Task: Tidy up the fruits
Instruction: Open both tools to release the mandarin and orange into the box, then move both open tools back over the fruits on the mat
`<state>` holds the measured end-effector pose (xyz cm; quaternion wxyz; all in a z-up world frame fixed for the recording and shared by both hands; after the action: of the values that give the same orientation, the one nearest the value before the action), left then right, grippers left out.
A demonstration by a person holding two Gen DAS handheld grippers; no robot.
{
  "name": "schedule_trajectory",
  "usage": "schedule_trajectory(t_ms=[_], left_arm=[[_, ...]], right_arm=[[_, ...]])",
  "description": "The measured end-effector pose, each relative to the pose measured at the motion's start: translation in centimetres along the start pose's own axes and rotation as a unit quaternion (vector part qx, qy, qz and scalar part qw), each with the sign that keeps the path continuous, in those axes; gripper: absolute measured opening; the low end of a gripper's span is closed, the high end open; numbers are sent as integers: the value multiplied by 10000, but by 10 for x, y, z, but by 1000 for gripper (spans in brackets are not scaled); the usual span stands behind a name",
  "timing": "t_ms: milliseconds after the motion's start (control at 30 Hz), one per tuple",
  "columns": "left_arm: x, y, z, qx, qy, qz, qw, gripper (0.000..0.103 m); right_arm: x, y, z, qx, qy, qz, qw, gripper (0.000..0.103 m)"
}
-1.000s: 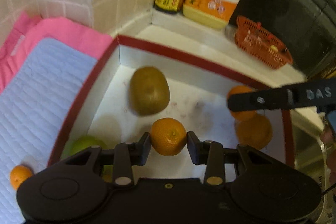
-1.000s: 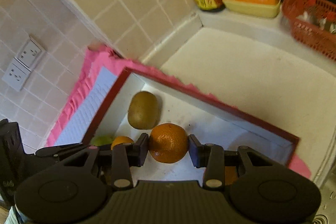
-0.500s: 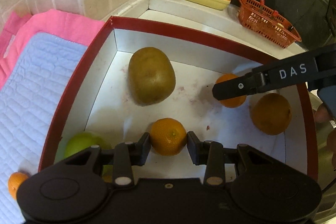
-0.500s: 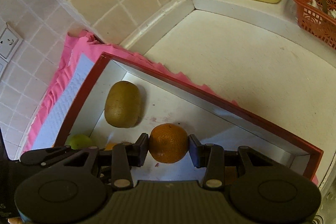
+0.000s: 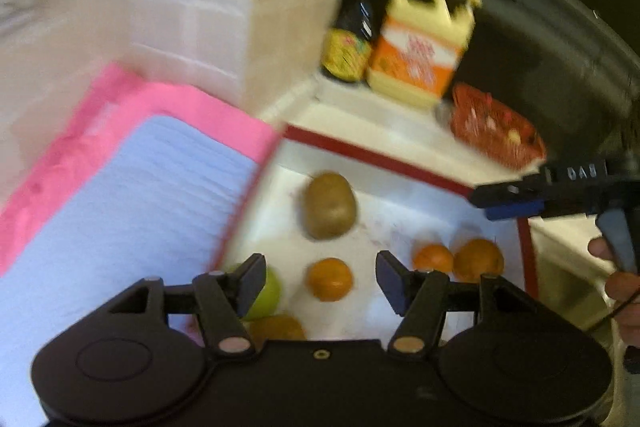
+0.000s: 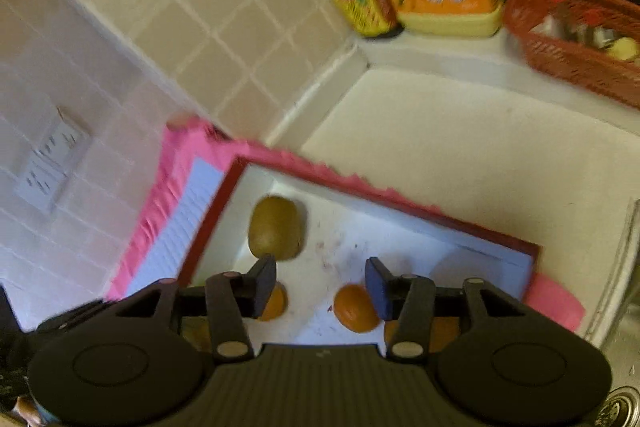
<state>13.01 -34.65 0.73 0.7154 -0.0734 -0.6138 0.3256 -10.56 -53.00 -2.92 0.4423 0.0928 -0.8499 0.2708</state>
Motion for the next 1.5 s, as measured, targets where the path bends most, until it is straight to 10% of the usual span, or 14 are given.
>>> schedule_trajectory(t_ms=[233,500,700,1067,1500], left_arm=[[128,37,-54,631,-913,1046,9883,75],[256,93,-101,1422,-2234,1992,9435,80],[288,138,-131,1982,-2674,2117,9189,80],[201,196,-178,2599,-2284,1016,9327,80],[92,214,-215,3015,-1320,-96,9442,80]], right_arm=[[64,6,-17,159,-451,799,9957,58],[107,8,-97,1229,-1026,1459,9763,65],[79,14,-176,2123,-1271,1114,9625,65],[-72,22,-273,3066,-554,-424,9493,64],[-210,59,-279,3681,781,-1583,9129,64]])
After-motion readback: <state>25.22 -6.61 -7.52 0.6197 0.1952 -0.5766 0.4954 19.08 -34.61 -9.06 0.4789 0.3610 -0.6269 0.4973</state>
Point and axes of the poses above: each gripper's, at about its wrist camera, not at the fingertips, and x roughly against the way its jaws point, z to its right, y to its underside, the point moved 1 cm from there along -x, roughly the way its jaws point, and after that the axes turned 12 degrees about -z, right-handed, at the moved point
